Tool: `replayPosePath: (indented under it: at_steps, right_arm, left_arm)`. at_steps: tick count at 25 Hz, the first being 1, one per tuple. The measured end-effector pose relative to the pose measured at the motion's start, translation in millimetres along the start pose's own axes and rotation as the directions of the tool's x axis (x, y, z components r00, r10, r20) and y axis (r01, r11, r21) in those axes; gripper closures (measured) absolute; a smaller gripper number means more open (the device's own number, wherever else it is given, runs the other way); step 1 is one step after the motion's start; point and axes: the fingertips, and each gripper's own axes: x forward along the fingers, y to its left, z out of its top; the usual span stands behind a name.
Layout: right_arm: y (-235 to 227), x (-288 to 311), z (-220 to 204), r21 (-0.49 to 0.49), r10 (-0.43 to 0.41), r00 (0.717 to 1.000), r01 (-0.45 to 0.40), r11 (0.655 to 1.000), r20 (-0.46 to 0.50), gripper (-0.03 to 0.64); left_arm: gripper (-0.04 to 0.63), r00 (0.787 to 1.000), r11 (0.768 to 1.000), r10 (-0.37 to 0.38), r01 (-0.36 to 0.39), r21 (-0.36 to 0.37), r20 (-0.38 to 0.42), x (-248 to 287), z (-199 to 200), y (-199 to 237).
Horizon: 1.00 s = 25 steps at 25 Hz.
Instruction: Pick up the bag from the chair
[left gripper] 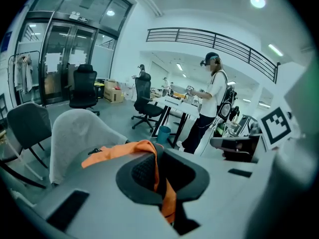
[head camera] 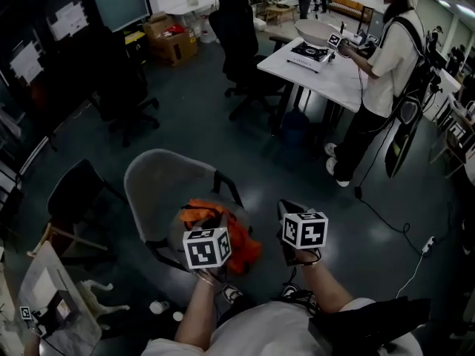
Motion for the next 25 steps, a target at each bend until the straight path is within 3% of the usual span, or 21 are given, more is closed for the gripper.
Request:
replayPosePath:
  at_steps: [13, 19, 25]
  right_arm:
    - [-60.1, -48.2, -1.6, -0.020, 0.030, 1.000, -0.030, 0.999, 0.008, 0.584]
    - [-70.0, -55.2, -10.0, -0.032, 0.051, 0.998, -0.052, 0.998, -0.021, 0.584]
    - [-72.3, -59.5, -7.4, -0.059, 0.049, 0.998, -0.051, 0.997, -0.024, 0.584]
  left_arm:
    - [0.568, 1.000, 1.000, 0.009, -0.010, 0.015, 0.027, 9.7, -1.1, -89.2]
    - [0.568, 0.997, 0.998, 0.059, -0.058, -0.035, 0.043, 8.7, -7.7, -99.5]
    - [0.568, 0.997, 0.998, 0.061, -0.060, -0.029, 0.043, 7.0, -8.2, -108.3]
